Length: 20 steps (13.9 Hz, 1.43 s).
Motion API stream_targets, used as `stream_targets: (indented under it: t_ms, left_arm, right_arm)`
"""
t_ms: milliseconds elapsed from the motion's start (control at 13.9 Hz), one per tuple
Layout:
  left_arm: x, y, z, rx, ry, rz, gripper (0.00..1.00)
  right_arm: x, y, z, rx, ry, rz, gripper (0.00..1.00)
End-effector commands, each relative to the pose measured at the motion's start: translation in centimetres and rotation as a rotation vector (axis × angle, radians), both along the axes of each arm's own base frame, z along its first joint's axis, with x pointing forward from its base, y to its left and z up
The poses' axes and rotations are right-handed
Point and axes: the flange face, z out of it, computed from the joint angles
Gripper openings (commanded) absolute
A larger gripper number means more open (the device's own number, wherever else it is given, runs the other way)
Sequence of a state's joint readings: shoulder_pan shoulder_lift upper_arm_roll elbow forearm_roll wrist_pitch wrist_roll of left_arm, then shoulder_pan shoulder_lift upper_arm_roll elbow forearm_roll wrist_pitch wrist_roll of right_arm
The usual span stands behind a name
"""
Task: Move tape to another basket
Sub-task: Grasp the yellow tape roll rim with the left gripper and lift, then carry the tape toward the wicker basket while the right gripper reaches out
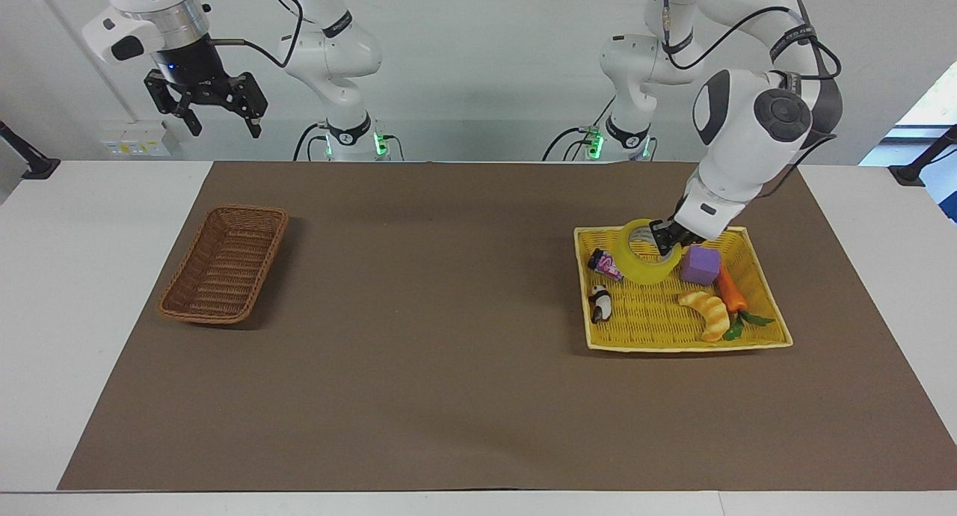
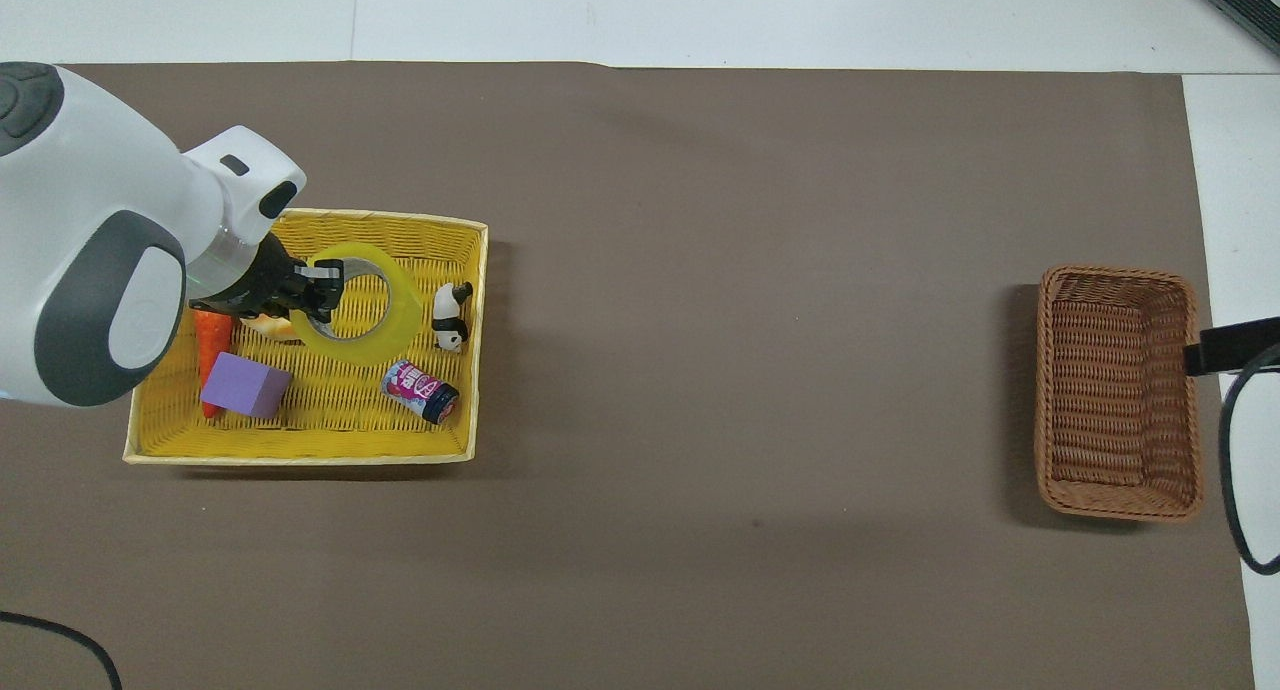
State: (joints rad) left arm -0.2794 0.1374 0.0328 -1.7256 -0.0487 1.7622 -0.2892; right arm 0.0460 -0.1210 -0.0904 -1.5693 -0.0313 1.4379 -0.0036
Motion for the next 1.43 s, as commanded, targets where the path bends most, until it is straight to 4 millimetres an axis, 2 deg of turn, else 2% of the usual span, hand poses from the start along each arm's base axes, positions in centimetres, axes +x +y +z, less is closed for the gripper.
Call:
stream_targets:
  t_ms: [0,143,287,502,646,789,861,1004,1148,1291,1363]
  left_arm:
    - [-1.9,-3.7,0.7,0.018,0.004,-0.014,0.00]
    - [-3.1,-6.2,0.9,0.009,0.005,-0.031,0.00]
    - [-4.5,-9.6,1.0,0.005,0.004,-0.020,0.00]
    - [-6.9,-14.3,1.8,-0.038,0.003,-0.009,0.00]
    - [-8.3,-17.9,2.5,-0.075,-0.013,0.032,0.00]
    - [-9.5,-20.7,3.4,-0.113,-0.031,0.039,0.00]
    - [-10.8,-22.4,3.6,-0.127,-0.024,0.025,0.00]
    - [-12.5,-24.7,4.0,-0.137,-0.022,0.002,0.00]
    - [-12.3,-26.1,5.8,-0.191,-0.023,-0.002,0.00]
    - [-12.3,-27.5,4.5,-0.206,-0.007,-0.008,0.00]
    - [-12.6,-28.9,3.7,-0.227,-0.016,-0.019,0.00]
  right_arm:
    - [-0.4,-0.4,-0.1,0.016,-0.011,0.005,1.00]
    - [-0.6,-0.6,0.2,0.013,-0.017,0.006,1.00]
    - [-1.2,-0.8,1.3,0.003,-0.038,0.005,1.00]
    - [-1.1,-0.4,0.5,0.015,-0.023,0.005,1.00]
    - [-0.6,-0.3,-1.2,0.022,0.002,0.004,1.00]
    - [0.1,0.7,-3.9,0.026,0.047,0.018,1.00]
    - [0.7,1.4,-4.9,0.037,0.027,0.029,1.00]
    - [1.2,2.0,-6.1,0.059,0.012,0.036,1.00]
    - [2.0,2.7,-8.3,0.105,0.034,0.002,1.00]
    - [2.5,3.9,-10.2,0.186,0.064,-0.072,1.00]
    - [2.6,4.5,-11.1,0.245,0.087,-0.100,1.00]
